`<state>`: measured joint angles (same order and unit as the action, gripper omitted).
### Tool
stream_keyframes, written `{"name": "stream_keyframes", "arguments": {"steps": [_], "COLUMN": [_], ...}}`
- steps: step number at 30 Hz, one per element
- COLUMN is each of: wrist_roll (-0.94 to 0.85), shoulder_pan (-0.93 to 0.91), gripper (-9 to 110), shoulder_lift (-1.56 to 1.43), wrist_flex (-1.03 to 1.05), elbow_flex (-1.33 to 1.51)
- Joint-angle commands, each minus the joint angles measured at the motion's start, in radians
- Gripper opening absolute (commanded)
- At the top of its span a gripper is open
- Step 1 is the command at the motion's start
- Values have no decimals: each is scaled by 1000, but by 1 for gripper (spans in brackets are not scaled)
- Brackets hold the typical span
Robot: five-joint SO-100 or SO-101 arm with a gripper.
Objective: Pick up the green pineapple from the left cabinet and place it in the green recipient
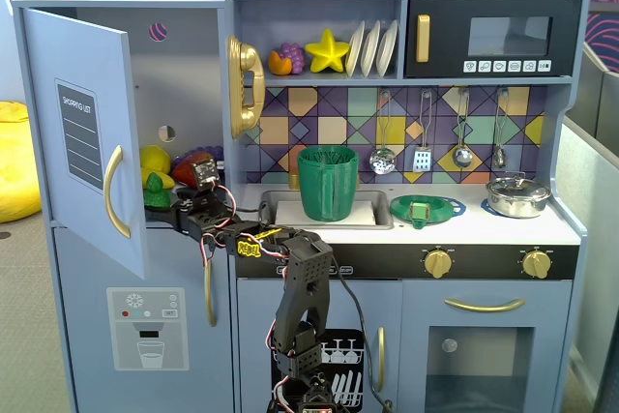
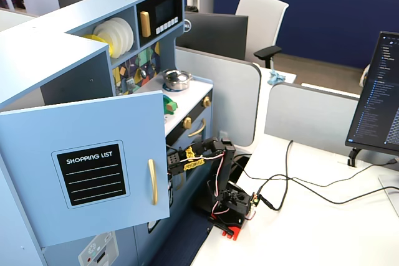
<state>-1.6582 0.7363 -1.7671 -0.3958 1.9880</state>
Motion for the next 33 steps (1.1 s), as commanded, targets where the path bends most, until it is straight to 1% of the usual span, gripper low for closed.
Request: {"name": "stream_keyframes", "arguments": {"steps": [1, 15, 19, 20, 21, 23, 24, 25, 29, 33], "wrist_roll": [26, 28, 55, 60, 69, 81, 81, 78, -12, -210], "shoulder_pan": [5, 43, 31, 28, 26, 26, 29, 32, 55, 86], "gripper": [33, 32, 29, 26, 20, 3, 0, 0, 0, 0], "shoulder_lift": [2, 186, 282, 302, 316, 321, 316, 307, 225, 41], "wrist_flex": [-38, -60, -54, -54, -49, -29, -17, 0, 58, 133], "elbow_flex": [-94, -250, -351, -377, -394, -410, -410, -405, -351, -222]}}
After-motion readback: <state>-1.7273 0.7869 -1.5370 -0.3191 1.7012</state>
